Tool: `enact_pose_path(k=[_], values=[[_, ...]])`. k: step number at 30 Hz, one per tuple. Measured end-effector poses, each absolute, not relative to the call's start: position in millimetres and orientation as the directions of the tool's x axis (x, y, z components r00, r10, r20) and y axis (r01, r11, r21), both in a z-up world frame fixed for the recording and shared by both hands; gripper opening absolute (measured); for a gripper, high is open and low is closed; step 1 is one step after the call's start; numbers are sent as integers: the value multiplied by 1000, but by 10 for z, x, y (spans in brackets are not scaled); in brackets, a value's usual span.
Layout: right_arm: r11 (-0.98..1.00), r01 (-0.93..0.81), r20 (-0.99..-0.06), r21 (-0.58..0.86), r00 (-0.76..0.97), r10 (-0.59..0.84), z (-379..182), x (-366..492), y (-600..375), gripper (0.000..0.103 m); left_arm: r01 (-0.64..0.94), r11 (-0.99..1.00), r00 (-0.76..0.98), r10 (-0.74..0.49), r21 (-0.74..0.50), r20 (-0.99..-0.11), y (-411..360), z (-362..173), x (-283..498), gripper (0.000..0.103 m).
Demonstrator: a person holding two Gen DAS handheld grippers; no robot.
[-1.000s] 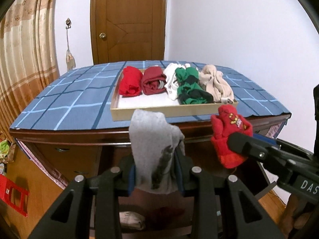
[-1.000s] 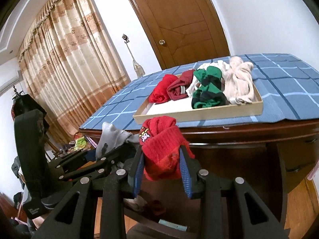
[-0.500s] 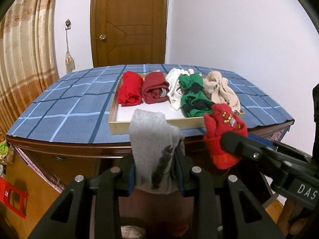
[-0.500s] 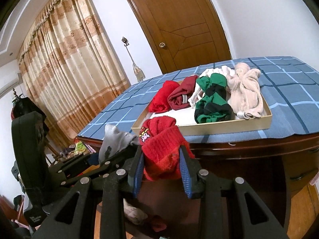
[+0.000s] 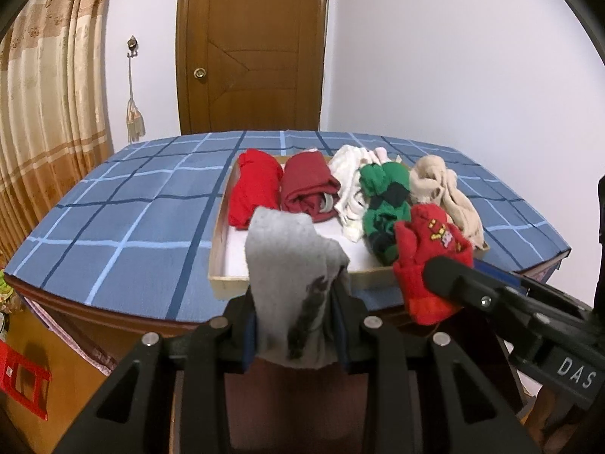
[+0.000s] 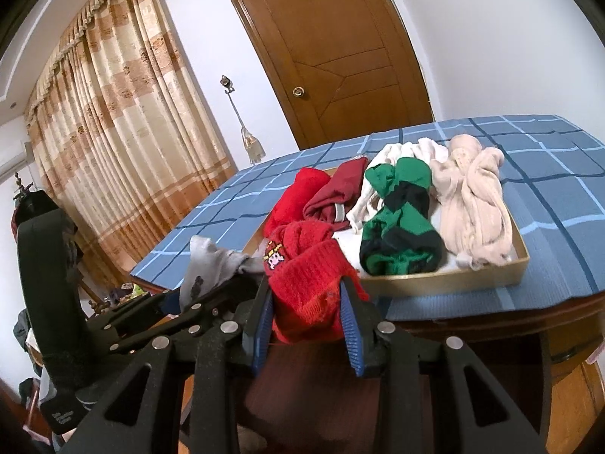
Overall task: Take underwear out of drawer
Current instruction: 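Lower both socks into the white tray and open both tools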
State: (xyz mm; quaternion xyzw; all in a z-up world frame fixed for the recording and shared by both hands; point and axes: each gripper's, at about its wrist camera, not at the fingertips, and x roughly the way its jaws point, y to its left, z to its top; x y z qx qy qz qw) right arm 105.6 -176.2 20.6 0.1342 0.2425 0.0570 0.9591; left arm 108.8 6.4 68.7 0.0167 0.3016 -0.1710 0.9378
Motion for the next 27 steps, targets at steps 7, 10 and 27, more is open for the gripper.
enact_pose_path(k=[7, 10, 27], values=[[960, -27, -445, 280, 882, 155, 240, 1309, -1817, 37, 327, 943, 759, -297, -55, -580, -35, 692, 1344, 31], [961, -21, -446, 276, 883, 148, 251, 1399, -1835, 37, 326, 944, 755, -293, -51, -587, -78, 681, 1443, 31], [957, 47, -482, 287, 870, 102, 156, 1909, -1981, 37, 300, 954, 741, -248, -23, -625, -230, 639, 1982, 31]])
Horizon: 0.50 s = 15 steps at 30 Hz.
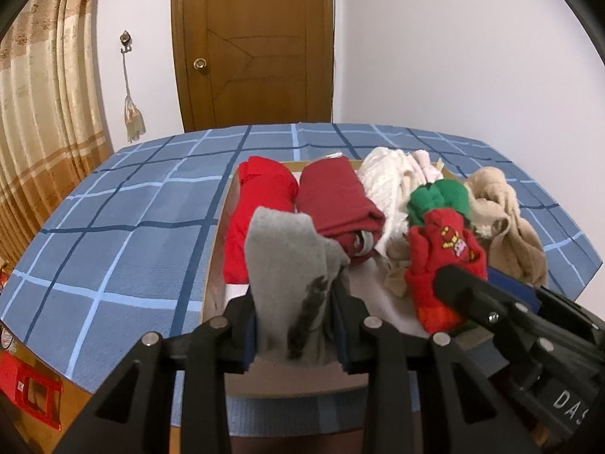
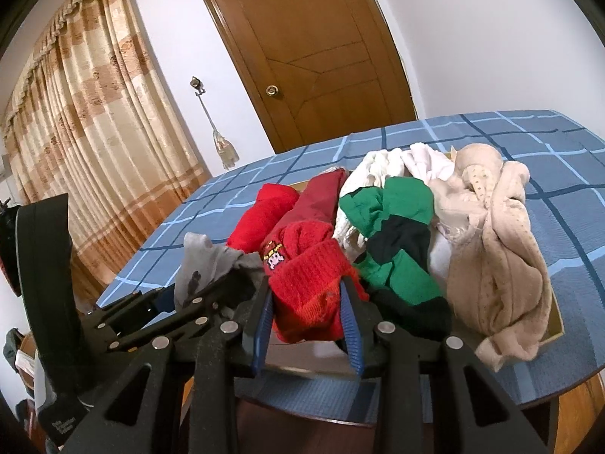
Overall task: Take underwear out of drawer
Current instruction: 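Lower both socks into the white tray and open both tools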
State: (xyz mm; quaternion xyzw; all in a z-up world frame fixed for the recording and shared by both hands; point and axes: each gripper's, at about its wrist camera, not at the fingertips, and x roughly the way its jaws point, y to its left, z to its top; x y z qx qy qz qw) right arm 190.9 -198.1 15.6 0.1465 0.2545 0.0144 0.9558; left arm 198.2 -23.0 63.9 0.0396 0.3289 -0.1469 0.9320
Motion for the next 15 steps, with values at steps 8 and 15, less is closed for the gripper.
enact_pose_path(k=[8, 15], values=[[963, 64, -511, 262, 856, 83, 75, 2101, -1979, 37, 287, 958, 722, -222, -8, -655, -283, 523, 2167, 31], [958, 71, -526, 276, 846, 89, 27, 2209, -1998, 37, 280, 960, 713, -210, -3, -670, -277, 467, 2267, 31]])
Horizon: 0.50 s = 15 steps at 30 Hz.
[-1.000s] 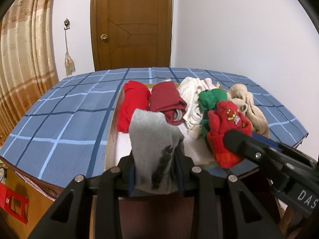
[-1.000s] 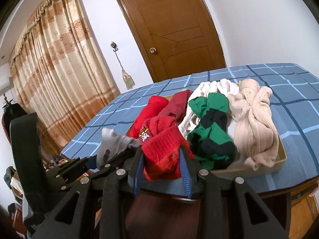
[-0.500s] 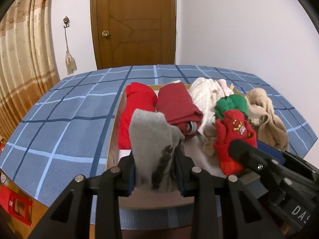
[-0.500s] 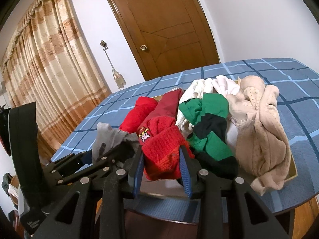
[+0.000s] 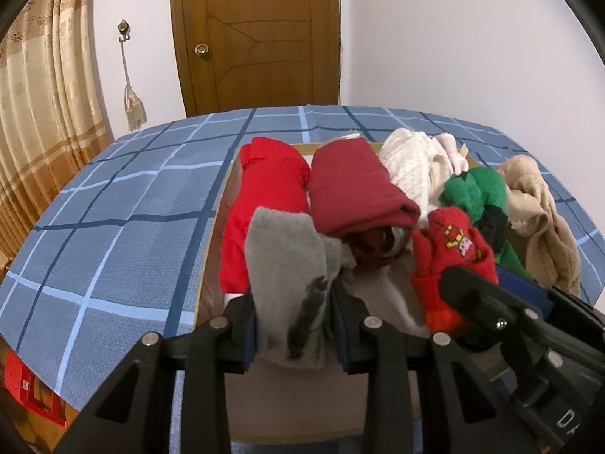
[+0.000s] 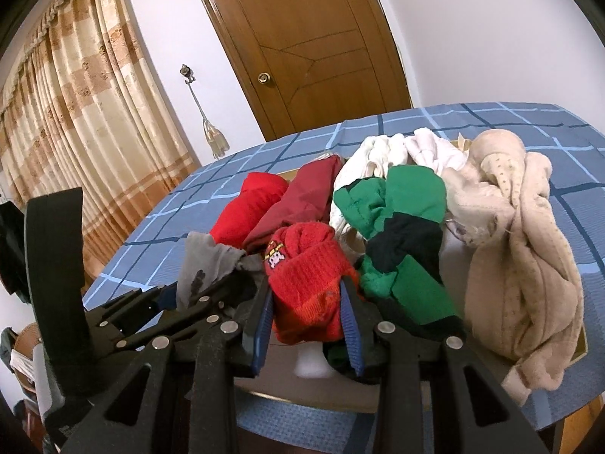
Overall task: Take underwear out of drawer
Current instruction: 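Lower both socks into the white tray and open both tools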
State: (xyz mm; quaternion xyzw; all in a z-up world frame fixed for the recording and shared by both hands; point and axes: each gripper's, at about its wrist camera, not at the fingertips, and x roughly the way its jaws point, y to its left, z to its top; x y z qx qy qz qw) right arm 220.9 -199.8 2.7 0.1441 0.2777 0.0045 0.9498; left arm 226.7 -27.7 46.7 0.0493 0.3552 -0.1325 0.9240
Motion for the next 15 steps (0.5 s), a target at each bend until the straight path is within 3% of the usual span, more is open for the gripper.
enact_pose_path(k=[10, 15], values=[[932, 87, -548, 353, 827, 130, -75, 2402, -2058, 37, 270, 963, 716, -186, 21, -673, -297, 385, 2328, 32], [939, 85, -545, 333, 830, 119, -137, 2434, -1998, 37, 255, 966, 735, -159, 51, -659, -323, 357, 2313, 40]])
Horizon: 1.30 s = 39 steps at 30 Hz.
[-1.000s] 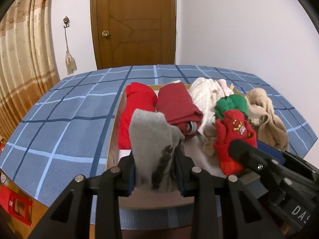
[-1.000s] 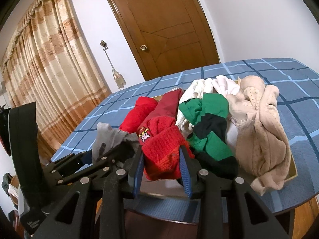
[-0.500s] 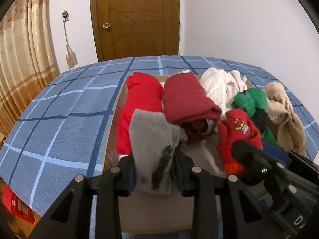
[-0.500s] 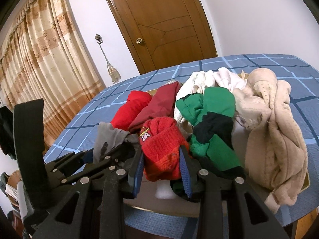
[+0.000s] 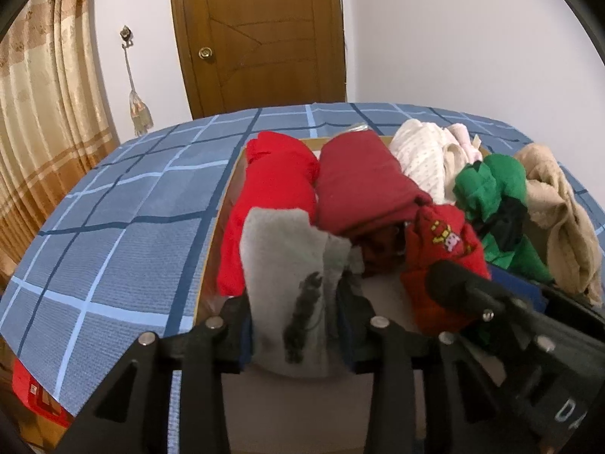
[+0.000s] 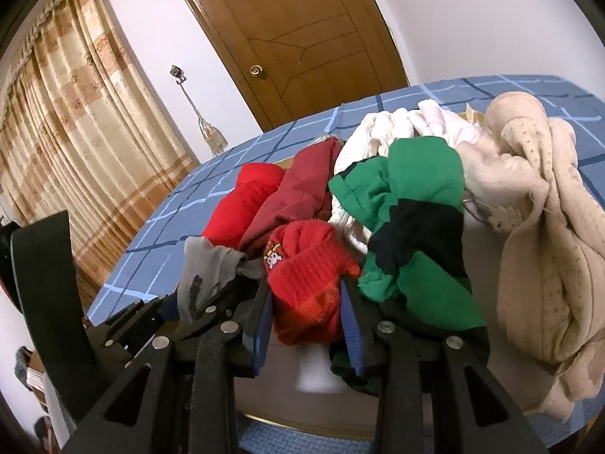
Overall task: Take underwear out of drawer
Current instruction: 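Lower both socks into the white tray and open both tools, then move both open tools down from the tray into the open drawer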
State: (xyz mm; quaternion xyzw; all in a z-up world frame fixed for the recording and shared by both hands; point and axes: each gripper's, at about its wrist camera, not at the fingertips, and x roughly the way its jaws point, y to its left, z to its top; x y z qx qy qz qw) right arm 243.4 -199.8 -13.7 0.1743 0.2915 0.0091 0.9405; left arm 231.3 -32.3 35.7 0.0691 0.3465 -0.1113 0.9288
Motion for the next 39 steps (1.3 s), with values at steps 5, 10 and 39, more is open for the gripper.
enact_pose_path(k=[5, 10, 39], values=[[945, 81, -550, 318, 828, 114, -138, 2444, -1946, 37, 245, 968, 742, -148, 59, -654, -329, 352, 2317, 45], [946, 37, -557, 321, 815, 157, -111, 2478, -1909, 49, 281, 959, 702, -174, 44, -691, -352, 399, 2312, 77], [906, 18, -436, 423, 880, 186, -80, 1631, -2088, 57, 244, 963, 771, -119, 117, -626, -333, 628, 1601, 103]])
